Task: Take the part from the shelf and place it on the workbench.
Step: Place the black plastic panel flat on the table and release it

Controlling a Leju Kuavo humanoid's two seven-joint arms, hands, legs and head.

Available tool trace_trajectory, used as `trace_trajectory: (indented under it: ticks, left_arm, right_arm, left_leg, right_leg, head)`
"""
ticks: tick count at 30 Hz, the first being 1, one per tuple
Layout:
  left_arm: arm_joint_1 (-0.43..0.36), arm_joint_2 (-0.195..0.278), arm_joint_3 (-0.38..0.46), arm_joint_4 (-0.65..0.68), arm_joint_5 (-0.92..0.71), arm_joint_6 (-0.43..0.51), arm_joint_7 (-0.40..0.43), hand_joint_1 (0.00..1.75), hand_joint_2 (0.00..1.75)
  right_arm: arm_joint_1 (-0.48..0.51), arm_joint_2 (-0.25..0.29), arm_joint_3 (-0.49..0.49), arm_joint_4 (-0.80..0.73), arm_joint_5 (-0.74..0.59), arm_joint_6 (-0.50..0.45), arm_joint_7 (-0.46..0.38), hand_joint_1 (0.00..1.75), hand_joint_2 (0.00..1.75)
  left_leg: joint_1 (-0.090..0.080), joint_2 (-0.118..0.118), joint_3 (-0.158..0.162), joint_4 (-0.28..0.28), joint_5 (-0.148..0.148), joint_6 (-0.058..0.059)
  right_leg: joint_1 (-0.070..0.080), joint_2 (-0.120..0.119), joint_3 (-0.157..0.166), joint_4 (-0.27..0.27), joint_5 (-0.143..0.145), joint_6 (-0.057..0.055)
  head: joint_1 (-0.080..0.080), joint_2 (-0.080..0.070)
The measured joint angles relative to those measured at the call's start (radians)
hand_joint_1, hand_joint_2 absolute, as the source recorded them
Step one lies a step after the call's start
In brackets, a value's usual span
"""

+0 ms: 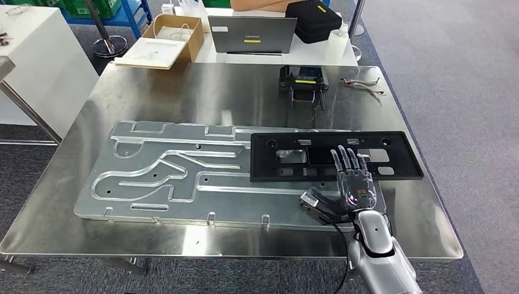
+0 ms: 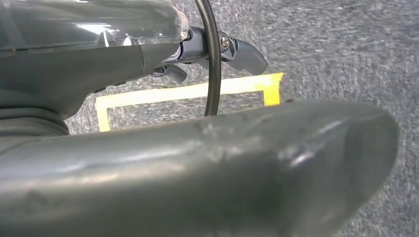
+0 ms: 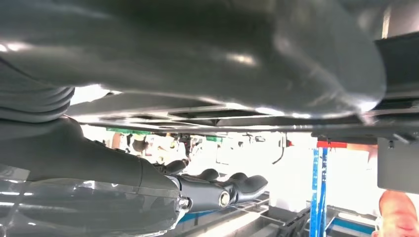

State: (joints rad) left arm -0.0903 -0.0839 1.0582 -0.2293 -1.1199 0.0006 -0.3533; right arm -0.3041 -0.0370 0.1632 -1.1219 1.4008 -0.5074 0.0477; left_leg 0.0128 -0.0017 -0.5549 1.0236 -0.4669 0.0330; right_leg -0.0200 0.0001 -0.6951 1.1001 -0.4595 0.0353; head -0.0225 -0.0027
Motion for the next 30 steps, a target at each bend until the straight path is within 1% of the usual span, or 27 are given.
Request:
trace_trajectory:
  ticks: [2, 3, 4, 5, 6, 8, 9, 10, 11, 12, 13, 14, 15, 17, 18, 19, 20, 21, 22, 23, 24, 25, 26, 27, 28, 29, 30]
  left_arm:
    - [0.001, 0.000, 0.004, 0.000, 0.000, 0.000, 0.000, 0.00, 0.00]
    - [0.002, 0.000, 0.006, 0.000, 0.000, 0.000, 0.000, 0.00, 0.00]
    - [0.002, 0.000, 0.008, 0.000, 0.000, 0.000, 0.000, 0.00, 0.00]
    - [0.003, 0.000, 0.009, 0.000, 0.000, -0.001, 0.000, 0.00, 0.00]
    - [0.003, 0.000, 0.010, 0.000, 0.000, -0.001, 0.000, 0.00, 0.00]
    - [0.002, -0.001, 0.011, 0.000, 0.000, -0.004, 0.000, 0.00, 0.00]
    - [0.002, -0.002, 0.011, 0.000, 0.000, -0.006, 0.000, 0.00, 0.00]
    - [0.002, -0.002, 0.011, 0.000, 0.000, -0.009, 0.001, 0.00, 0.00]
    - [0.002, -0.003, 0.011, 0.000, 0.000, -0.012, 0.002, 0.00, 0.00]
    - [0.003, -0.003, 0.011, 0.000, -0.001, -0.015, 0.002, 0.00, 0.00]
    - [0.003, -0.002, 0.011, 0.001, -0.001, -0.016, 0.003, 0.00, 0.00]
    - [0.004, -0.002, 0.011, 0.001, -0.002, -0.018, 0.003, 0.00, 0.00]
    - [0.005, -0.002, 0.011, 0.001, -0.002, -0.018, 0.004, 0.00, 0.00]
    - [0.004, -0.001, 0.011, 0.002, -0.002, -0.019, 0.005, 0.00, 0.00]
    - [0.004, -0.001, 0.012, 0.002, -0.002, -0.019, 0.006, 0.00, 0.00]
    - [0.004, -0.001, 0.012, 0.002, -0.002, -0.019, 0.007, 0.00, 0.00]
    - [0.004, -0.001, 0.012, 0.002, -0.002, -0.019, 0.007, 0.00, 0.00]
    - [0.004, -0.001, 0.012, 0.002, -0.002, -0.019, 0.008, 0.00, 0.00]
    - [0.003, -0.001, 0.012, 0.002, -0.002, -0.019, 0.008, 0.00, 0.00]
    - [0.001, -0.001, 0.012, 0.002, -0.002, -0.019, 0.009, 0.00, 0.00]
    - [-0.001, -0.001, 0.012, 0.002, -0.002, -0.019, 0.009, 0.00, 0.00]
    - [-0.002, -0.001, 0.012, 0.002, -0.002, -0.019, 0.010, 0.00, 0.00]
    - [-0.002, -0.001, 0.012, 0.002, -0.001, -0.020, 0.010, 0.00, 0.00]
    - [-0.002, -0.001, 0.012, 0.002, -0.001, -0.020, 0.011, 0.00, 0.00]
    - [-0.002, -0.001, 0.012, 0.003, 0.000, -0.020, 0.012, 0.00, 0.00]
    - [-0.002, -0.001, 0.012, 0.003, 0.000, -0.020, 0.013, 0.00, 0.00]
    - [-0.003, -0.002, 0.012, 0.003, 0.000, -0.021, 0.014, 0.00, 0.00]
  right_arm:
    - [0.003, 0.000, -0.001, 0.000, 0.000, 0.000, 0.000, 0.00, 0.00]
    - [0.005, 0.000, -0.002, 0.000, 0.000, 0.000, 0.000, 0.00, 0.00]
    - [0.008, 0.000, -0.002, 0.000, 0.000, 0.000, 0.000, 0.00, 0.00]
    - [0.010, 0.000, -0.002, 0.000, 0.000, 0.000, 0.000, 0.00, 0.00]
    - [0.011, 0.000, -0.002, 0.000, 0.000, 0.000, 0.000, 0.00, 0.00]
    - [0.008, 0.000, -0.002, -0.001, 0.000, 0.000, 0.000, 0.00, 0.00]
    - [0.006, 0.000, -0.002, -0.001, 0.000, 0.001, -0.001, 0.00, 0.00]
    - [0.004, 0.000, -0.002, -0.002, 0.001, 0.001, -0.002, 0.00, 0.00]
    - [0.002, 0.000, -0.002, -0.003, 0.002, 0.001, -0.002, 0.00, 0.00]
    - [0.003, 0.000, -0.002, -0.002, 0.002, 0.002, -0.003, 0.00, 0.00]
    - [0.002, 0.000, -0.002, -0.002, 0.003, 0.003, -0.004, 0.00, 0.00]
    - [0.001, 0.001, -0.002, -0.001, 0.005, 0.003, -0.005, 0.00, 0.00]
    - [0.001, 0.001, -0.002, -0.001, 0.006, 0.003, -0.005, 0.00, 0.00]
    - [0.002, 0.002, -0.002, 0.001, 0.009, 0.003, -0.006, 0.00, 0.00]
    - [0.003, 0.002, -0.002, 0.003, 0.010, 0.003, -0.006, 0.00, 0.00]
    - [0.004, 0.002, -0.002, 0.004, 0.011, 0.003, -0.006, 0.00, 0.00]
    - [0.005, 0.002, -0.002, 0.005, 0.011, 0.003, -0.006, 0.00, 0.00]
    - [0.005, 0.002, -0.002, 0.006, 0.012, 0.003, -0.006, 0.00, 0.00]
    - [0.005, 0.002, -0.002, 0.007, 0.013, 0.003, -0.006, 0.00, 0.00]
    - [0.005, 0.001, -0.002, 0.007, 0.014, 0.003, -0.006, 0.00, 0.00]
    - [0.005, 0.001, -0.002, 0.006, 0.015, 0.002, -0.006, 0.00, 0.00]
    - [0.005, 0.001, -0.002, 0.006, 0.016, 0.002, -0.006, 0.00, 0.00]
    - [0.006, 0.001, -0.002, 0.006, 0.017, 0.002, -0.006, 0.00, 0.00]
    - [0.007, 0.001, -0.001, 0.007, 0.018, 0.002, -0.005, 0.00, 0.00]
    - [0.008, 0.001, -0.001, 0.007, 0.019, 0.002, -0.005, 0.00, 0.00]
    - [0.010, 0.001, -0.001, 0.009, 0.020, 0.002, -0.004, 0.00, 0.00]
    - [0.012, 0.001, -0.001, 0.010, 0.020, 0.001, -0.003, 0.00, 0.00]
  left_leg:
    - [-0.002, 0.001, -0.028, 0.001, 0.021, 0.006]
    - [-0.003, 0.001, -0.043, 0.001, 0.032, 0.006]
    - [-0.005, 0.001, -0.057, 0.001, 0.042, 0.006]
    - [-0.006, 0.001, -0.069, 0.002, 0.051, 0.005]
    - [-0.008, 0.001, -0.080, 0.002, 0.060, 0.004]
    - [-0.011, 0.000, -0.096, 0.002, 0.077, -0.002]
    - [-0.011, 0.000, -0.100, 0.001, 0.086, -0.007]
    - [-0.011, 0.000, -0.102, -0.001, 0.094, -0.013]
    - [-0.010, 0.000, -0.103, -0.004, 0.102, -0.019]
    - [-0.009, 0.000, -0.103, -0.008, 0.111, -0.027]
    - [-0.009, -0.002, -0.107, -0.006, 0.106, -0.033]
    - [-0.008, -0.003, -0.114, 0.009, 0.083, -0.039]
    - [-0.008, -0.004, -0.125, 0.042, 0.042, -0.044]
    - [-0.003, -0.003, -0.152, 0.156, -0.063, -0.053]
    - [-0.002, -0.003, -0.161, 0.216, -0.094, -0.058]
    - [0.000, -0.003, -0.160, 0.259, -0.101, -0.062]
    - [0.001, -0.003, -0.144, 0.272, -0.085, -0.064]
    - [0.003, -0.003, -0.111, 0.249, -0.058, -0.066]
    - [0.004, -0.003, -0.061, 0.194, -0.037, -0.066]
    - [0.004, -0.003, -0.004, 0.118, -0.037, -0.065]
    - [0.003, -0.004, 0.039, 0.056, -0.045, -0.059]
    - [0.000, -0.005, 0.066, 0.011, -0.059, -0.052]
    - [-0.004, -0.006, 0.075, -0.010, -0.067, -0.043]
    - [-0.004, -0.006, 0.068, -0.011, -0.059, -0.033]
    - [-0.003, -0.003, 0.063, -0.015, -0.048, -0.024]
    - [-0.003, -0.001, 0.054, -0.018, -0.035, -0.015]
    - [0.000, 0.002, 0.042, -0.021, -0.020, -0.006]
  right_leg:
    - [0.000, 0.000, -0.038, 0.124, -0.096, 0.005]
    - [0.000, 0.000, -0.047, 0.176, -0.123, 0.006]
    - [0.000, 0.000, -0.040, 0.201, -0.128, 0.005]
    - [0.000, 0.000, -0.016, 0.190, -0.115, 0.003]
    - [0.002, 0.000, 0.026, 0.146, -0.092, -0.002]
    - [0.009, -0.001, 0.136, 0.003, -0.068, -0.018]
    - [0.013, -0.002, 0.174, -0.052, -0.065, -0.024]
    - [0.017, -0.002, 0.195, -0.088, -0.067, -0.029]
    - [0.020, -0.003, 0.197, -0.100, -0.065, -0.033]
    - [0.019, -0.003, 0.192, -0.103, -0.053, -0.038]
    - [0.017, -0.005, 0.188, -0.111, -0.042, -0.044]
    - [0.015, -0.006, 0.180, -0.117, -0.028, -0.052]
    - [0.012, -0.008, 0.170, -0.123, -0.012, -0.058]
    - [0.013, -0.010, 0.142, -0.124, 0.012, -0.065]
    - [0.013, -0.010, 0.125, -0.121, 0.024, -0.065]
    - [0.014, -0.011, 0.108, -0.118, 0.035, -0.063]
    - [0.013, -0.011, 0.089, -0.113, 0.046, -0.061]
    - [0.012, -0.011, 0.071, -0.106, 0.055, -0.058]
    - [0.012, -0.011, 0.054, -0.098, 0.064, -0.054]
    - [0.012, -0.011, 0.039, -0.089, 0.071, -0.049]
    - [0.013, -0.011, 0.029, -0.082, 0.078, -0.043]
    - [0.013, -0.012, 0.025, -0.078, 0.085, -0.037]
    - [0.013, -0.012, 0.023, -0.078, 0.094, -0.031]
    - [0.013, -0.012, 0.023, -0.082, 0.104, -0.024]
    - [0.011, -0.010, 0.020, -0.081, 0.103, -0.018]
    - [0.009, -0.008, 0.013, -0.071, 0.084, -0.012]
    - [0.008, -0.006, 0.002, -0.042, 0.045, -0.007]
  head:
    - [0.000, 0.000]
    - [0.000, 0.000]
    - [0.000, 0.000]
    - [0.000, 0.000]
    - [0.000, 0.000]
    - [0.000, 0.000]
    - [0.000, 0.000]
    - [0.000, 0.000]
    - [0.000, 0.000]
    - [-0.001, 0.000]
    - [0.000, 0.000]
    - [-0.001, 0.000]
    - [-0.001, 0.000]
    - [-0.001, 0.000]
    - [-0.001, 0.000]
    - [-0.001, 0.000]
    - [-0.001, 0.000]
    - [-0.001, 0.000]
    - [-0.001, 0.000]
    - [-0.001, 0.000]
    - [-0.001, 0.000]
    - [-0.001, 0.000]
    - [-0.001, 0.000]
    - [-0.001, 0.000]
    - [-0.001, 0.000]
    - [-0.001, 0.000]
    - [-0.001, 0.000]
